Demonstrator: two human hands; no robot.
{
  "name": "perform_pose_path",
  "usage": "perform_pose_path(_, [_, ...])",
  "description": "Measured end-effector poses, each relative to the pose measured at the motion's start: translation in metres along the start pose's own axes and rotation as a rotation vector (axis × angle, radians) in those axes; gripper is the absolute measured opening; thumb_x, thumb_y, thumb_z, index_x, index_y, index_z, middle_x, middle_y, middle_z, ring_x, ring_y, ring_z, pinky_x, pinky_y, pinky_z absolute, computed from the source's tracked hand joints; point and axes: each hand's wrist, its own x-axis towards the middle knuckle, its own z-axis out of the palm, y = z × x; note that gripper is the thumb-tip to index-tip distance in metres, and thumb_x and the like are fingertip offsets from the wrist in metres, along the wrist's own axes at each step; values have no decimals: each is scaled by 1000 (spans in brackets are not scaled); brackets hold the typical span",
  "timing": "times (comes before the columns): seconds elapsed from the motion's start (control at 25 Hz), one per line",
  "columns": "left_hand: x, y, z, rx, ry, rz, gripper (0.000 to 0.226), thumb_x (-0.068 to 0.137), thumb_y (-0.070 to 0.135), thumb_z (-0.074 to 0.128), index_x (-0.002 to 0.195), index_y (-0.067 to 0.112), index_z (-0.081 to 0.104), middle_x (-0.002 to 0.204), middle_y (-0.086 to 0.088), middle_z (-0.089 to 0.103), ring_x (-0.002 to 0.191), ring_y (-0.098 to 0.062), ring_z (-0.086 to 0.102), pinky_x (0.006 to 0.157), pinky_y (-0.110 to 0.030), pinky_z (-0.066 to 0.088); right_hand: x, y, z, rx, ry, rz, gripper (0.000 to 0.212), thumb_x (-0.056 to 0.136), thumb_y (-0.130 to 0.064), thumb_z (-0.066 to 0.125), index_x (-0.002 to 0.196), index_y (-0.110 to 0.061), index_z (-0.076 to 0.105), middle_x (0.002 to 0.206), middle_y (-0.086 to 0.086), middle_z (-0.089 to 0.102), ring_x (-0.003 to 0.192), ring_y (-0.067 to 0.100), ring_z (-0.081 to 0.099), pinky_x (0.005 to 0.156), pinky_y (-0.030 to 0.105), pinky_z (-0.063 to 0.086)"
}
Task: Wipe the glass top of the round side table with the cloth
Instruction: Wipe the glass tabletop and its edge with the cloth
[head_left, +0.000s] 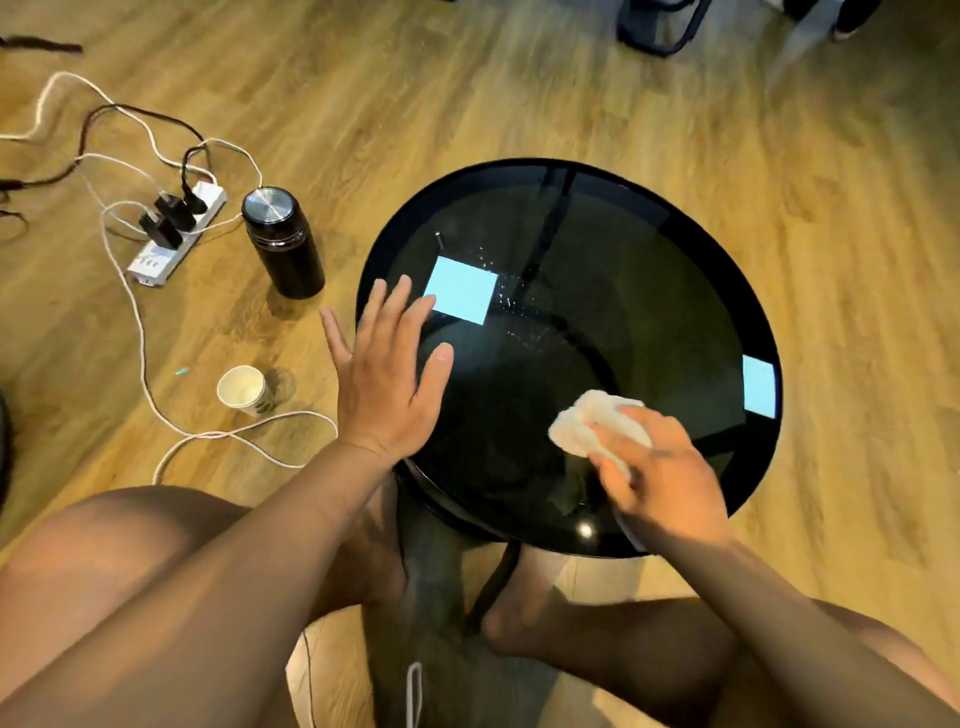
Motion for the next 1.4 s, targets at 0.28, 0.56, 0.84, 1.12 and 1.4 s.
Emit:
perform_pose_path(0.28, [10, -6, 3, -362, -16, -94, 66, 96, 46, 30, 153, 15, 29, 167, -9, 9, 154, -21, 2, 125, -39, 4, 24, -86, 22, 125, 14, -423, 28, 93, -38, 58, 113, -21, 69, 115, 13, 64, 92, 31, 60, 75, 42, 54])
perform_pose_path(0.56, [9, -11, 9, -293, 12, -26, 68, 95, 40, 34, 153, 5, 29, 165, -16, 15, 154, -28, 6, 125, -40, 2, 186, -107, 40, 210, 18, -421, 35, 86, -40, 54, 112, -21, 67, 110, 6, 64, 93, 26, 61, 73, 37, 52])
perform_pose_path(0.84, [10, -12, 14, -271, 44, -39, 69, 93, 38, 39, 150, 2, 32, 163, -19, 20, 154, -30, 9, 124, -47, 8, 331, -111, 65, 86, 161, -92, 34, 97, -48, 43, 120, -31, 59, 117, 6, 57, 114, 26, 53, 83, 38, 48])
perform_pose_path(1.12, [12, -9, 9, -375, 71, -95, 71, 93, 38, 40, 152, 3, 26, 164, -20, 14, 154, -29, 5, 125, -40, 0, 250, -139, 58, 109, 156, -199, 34, 96, -44, 47, 117, -25, 66, 111, 7, 64, 98, 31, 63, 74, 37, 46])
perform_pose_path(1.4, [6, 13, -30, -385, -9, -89, 57, 95, 42, 31, 142, 14, 46, 154, -6, 43, 148, -18, 27, 123, -37, 12, 43, -130, 18, 226, -151, -370, 28, 86, -48, 61, 107, -28, 64, 102, -2, 59, 87, 19, 59, 70, 35, 53])
